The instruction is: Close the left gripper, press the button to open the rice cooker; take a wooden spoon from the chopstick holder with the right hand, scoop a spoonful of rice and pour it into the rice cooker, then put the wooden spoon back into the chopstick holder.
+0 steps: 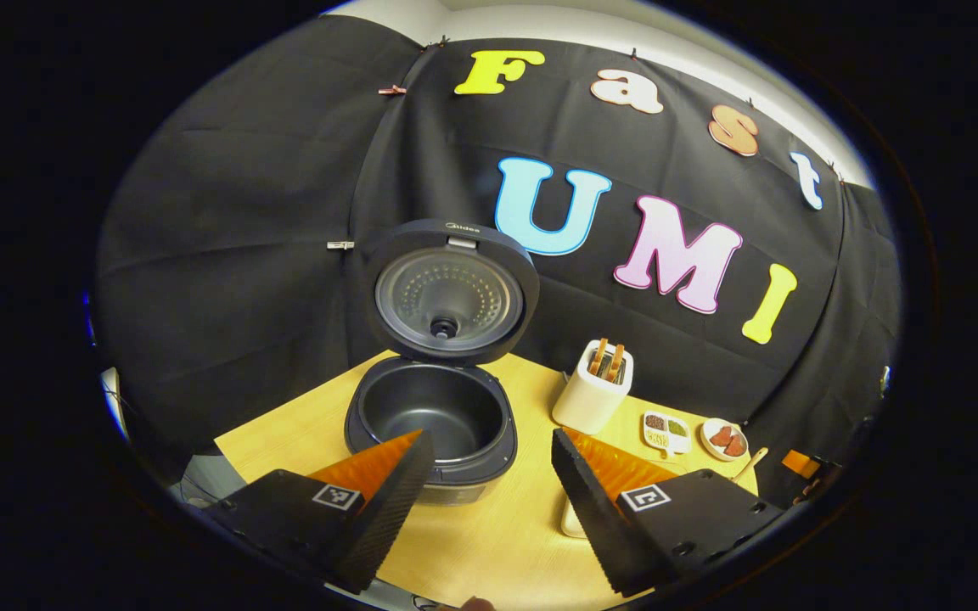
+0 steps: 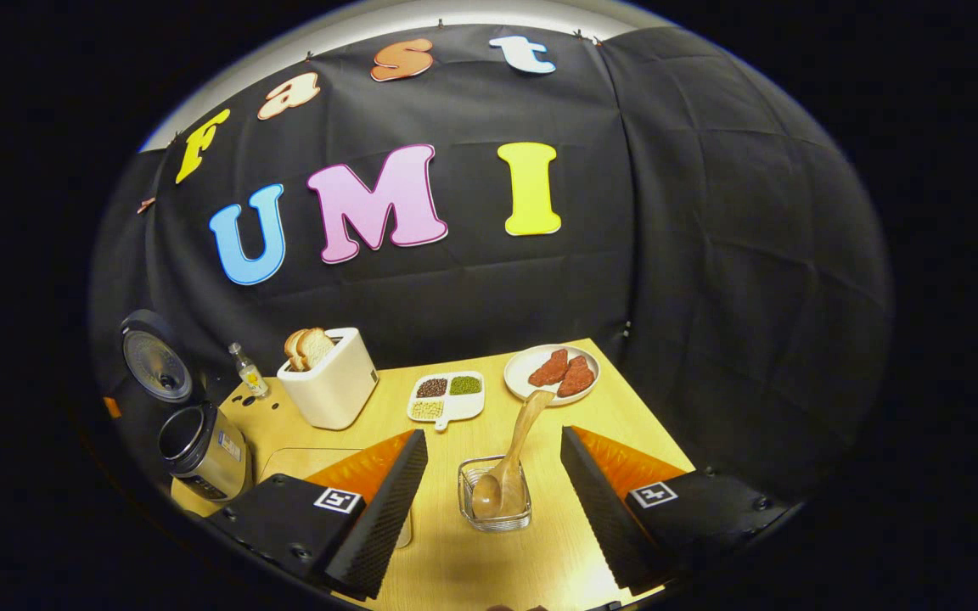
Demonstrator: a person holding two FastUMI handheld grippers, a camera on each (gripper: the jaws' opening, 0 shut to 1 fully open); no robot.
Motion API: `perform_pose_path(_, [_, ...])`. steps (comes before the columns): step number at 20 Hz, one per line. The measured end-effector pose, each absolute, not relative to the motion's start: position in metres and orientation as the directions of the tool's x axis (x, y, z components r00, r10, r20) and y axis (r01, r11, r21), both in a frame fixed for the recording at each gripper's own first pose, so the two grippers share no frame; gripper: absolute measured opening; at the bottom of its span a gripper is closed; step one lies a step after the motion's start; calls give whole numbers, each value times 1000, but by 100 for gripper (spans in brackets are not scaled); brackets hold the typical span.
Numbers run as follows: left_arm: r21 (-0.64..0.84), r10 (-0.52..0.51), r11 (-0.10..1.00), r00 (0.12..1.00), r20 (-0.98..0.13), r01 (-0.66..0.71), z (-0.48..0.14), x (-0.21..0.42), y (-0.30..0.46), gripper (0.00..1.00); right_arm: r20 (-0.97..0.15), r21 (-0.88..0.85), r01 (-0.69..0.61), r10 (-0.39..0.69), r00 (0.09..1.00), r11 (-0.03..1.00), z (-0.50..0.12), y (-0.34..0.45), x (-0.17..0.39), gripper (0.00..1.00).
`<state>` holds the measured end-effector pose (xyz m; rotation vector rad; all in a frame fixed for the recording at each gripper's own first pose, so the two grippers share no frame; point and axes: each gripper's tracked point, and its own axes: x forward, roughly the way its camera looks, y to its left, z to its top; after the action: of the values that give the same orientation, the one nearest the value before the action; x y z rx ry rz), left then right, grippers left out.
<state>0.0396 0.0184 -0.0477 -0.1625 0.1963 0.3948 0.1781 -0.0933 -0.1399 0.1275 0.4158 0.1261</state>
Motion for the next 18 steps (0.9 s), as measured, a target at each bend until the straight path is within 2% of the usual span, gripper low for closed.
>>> perform_pose_path(8, [-61,388,900,859,-335,-431,-95,26,-21,96,-529,191,-103,190,827,976,-219,-95,244,99])
perform_pose_path(14, [-55,408,887,834,-373,-458,-116,10,-46,96,-614,250,-82,223,757,965,-276,-91,281,98])
perform_pose_path(16, [-47,418,882,825,-381,-468,-123,2,-52,96,-609,266,-82,233,758,960,-282,-88,292,92])
perform_pose_path(17, [-46,420,881,822,-384,-472,-127,-3,-55,96,-608,272,-78,234,758,959,-284,-86,294,78])
perform_pose_path(18, [-48,419,880,821,-389,-472,-132,-8,-59,96,-609,281,-71,235,757,957,-286,-83,297,70])
